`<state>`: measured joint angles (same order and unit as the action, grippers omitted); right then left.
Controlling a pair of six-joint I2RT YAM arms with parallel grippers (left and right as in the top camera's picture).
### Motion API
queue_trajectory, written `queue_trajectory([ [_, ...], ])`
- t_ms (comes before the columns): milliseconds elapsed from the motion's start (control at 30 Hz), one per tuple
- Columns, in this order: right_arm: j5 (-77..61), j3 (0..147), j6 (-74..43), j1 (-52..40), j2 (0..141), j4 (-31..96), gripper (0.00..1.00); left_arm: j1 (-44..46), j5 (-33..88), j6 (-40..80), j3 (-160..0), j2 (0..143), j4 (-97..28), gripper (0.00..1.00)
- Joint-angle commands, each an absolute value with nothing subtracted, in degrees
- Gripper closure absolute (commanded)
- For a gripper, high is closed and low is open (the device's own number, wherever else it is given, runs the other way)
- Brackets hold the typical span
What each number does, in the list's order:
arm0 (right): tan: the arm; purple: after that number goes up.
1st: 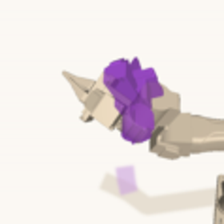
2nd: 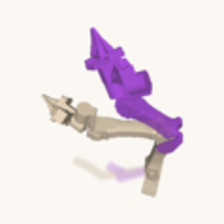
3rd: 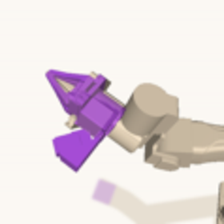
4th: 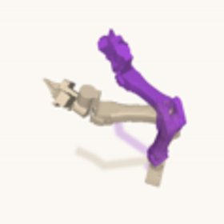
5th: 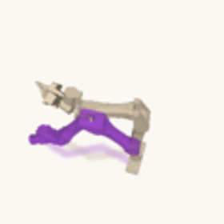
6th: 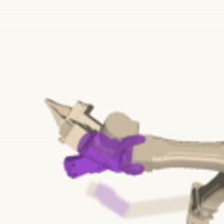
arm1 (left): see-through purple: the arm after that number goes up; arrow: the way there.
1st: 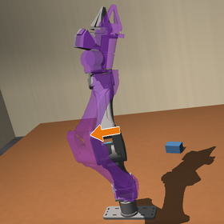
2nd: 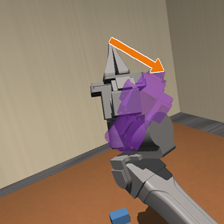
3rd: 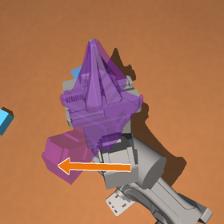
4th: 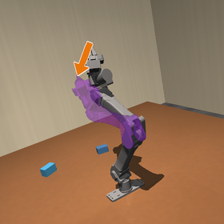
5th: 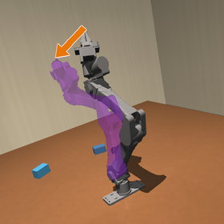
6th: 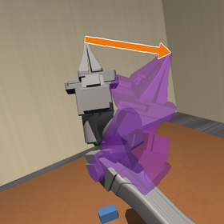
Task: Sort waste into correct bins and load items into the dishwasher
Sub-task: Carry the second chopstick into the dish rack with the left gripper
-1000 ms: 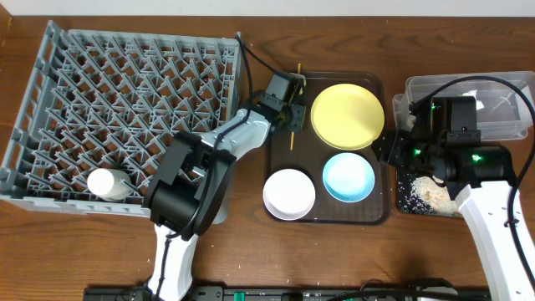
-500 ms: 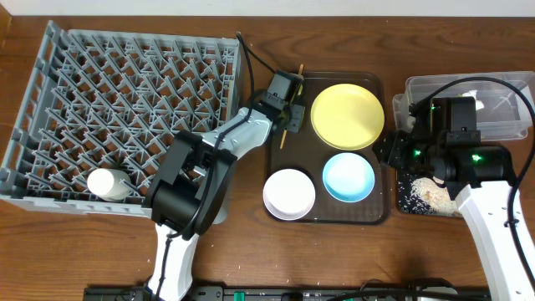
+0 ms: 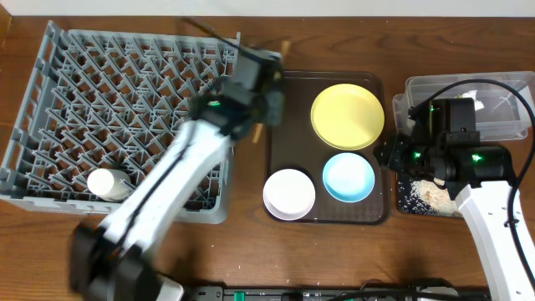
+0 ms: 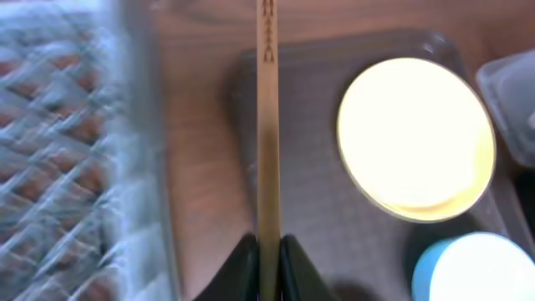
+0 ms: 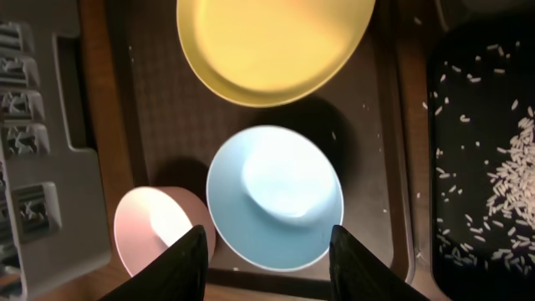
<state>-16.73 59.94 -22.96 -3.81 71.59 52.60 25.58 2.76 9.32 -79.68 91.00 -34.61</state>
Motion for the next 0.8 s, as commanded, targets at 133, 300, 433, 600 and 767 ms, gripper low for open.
queue_trajectory([
  [133,-16.5,60.2,-20.1,-3.4,71.7,51.9,0.54,16.8,-0.5,10.3,-78.0,88.9,-44.2,0.88],
  [300,-16.6,60.2,-20.1,-3.4,71.7,50.8,0.53,15.0,-0.5,10.3,-74.5,93.1,-43.1,0.88],
  [433,-16.6,60.2,-20.1,-3.4,71.7,50.8,0.53,15.0,-0.8,8.7,-74.1,97.2,-41.2,0.88],
  [600,-17.0,60.2,-20.1,-3.4,71.7,50.8,0.53,14.7,-1.1,8.6,-74.1,99.9,-39.8,0.88],
  [767,-17.0,60.2,-20.1,-3.4,71.7,51.0,0.53,14.7,-1.1,8.6,-74.1,99.4,-40.2,0.74],
])
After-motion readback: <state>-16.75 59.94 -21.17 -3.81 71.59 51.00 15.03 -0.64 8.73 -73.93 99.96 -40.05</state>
